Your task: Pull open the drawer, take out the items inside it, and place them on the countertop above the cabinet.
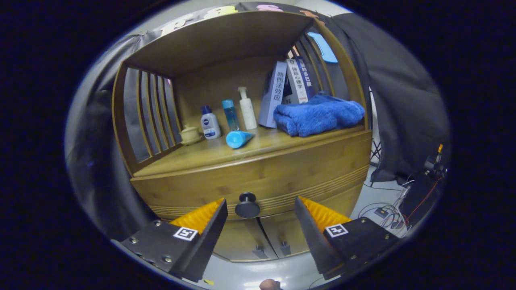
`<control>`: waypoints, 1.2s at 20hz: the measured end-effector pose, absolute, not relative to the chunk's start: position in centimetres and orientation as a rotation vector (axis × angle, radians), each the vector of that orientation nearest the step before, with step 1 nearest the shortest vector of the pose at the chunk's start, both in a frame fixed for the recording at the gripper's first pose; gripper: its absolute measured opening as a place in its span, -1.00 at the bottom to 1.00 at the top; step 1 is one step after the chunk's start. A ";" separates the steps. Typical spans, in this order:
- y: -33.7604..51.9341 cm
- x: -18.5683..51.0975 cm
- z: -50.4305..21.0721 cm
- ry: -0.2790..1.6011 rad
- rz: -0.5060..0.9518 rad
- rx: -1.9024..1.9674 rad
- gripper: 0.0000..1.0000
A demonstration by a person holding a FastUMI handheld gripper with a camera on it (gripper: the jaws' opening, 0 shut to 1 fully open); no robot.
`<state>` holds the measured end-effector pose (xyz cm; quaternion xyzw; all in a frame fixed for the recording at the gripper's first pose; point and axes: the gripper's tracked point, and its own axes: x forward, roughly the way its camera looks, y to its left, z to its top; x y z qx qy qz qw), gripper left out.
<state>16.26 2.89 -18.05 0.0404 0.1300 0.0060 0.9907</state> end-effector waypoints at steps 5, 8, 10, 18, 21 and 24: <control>2.8 13.6 -11.9 0.199 0.015 0.103 0.98; 3.0 12.0 -8.0 0.159 0.026 0.096 0.98; 3.6 10.7 -5.4 0.128 0.040 0.088 0.98; 4.9 4.6 2.6 0.019 0.105 0.068 0.98; 4.8 3.0 3.4 0.023 0.121 0.114 0.97; 4.9 1.8 3.7 0.027 0.137 0.139 0.97</control>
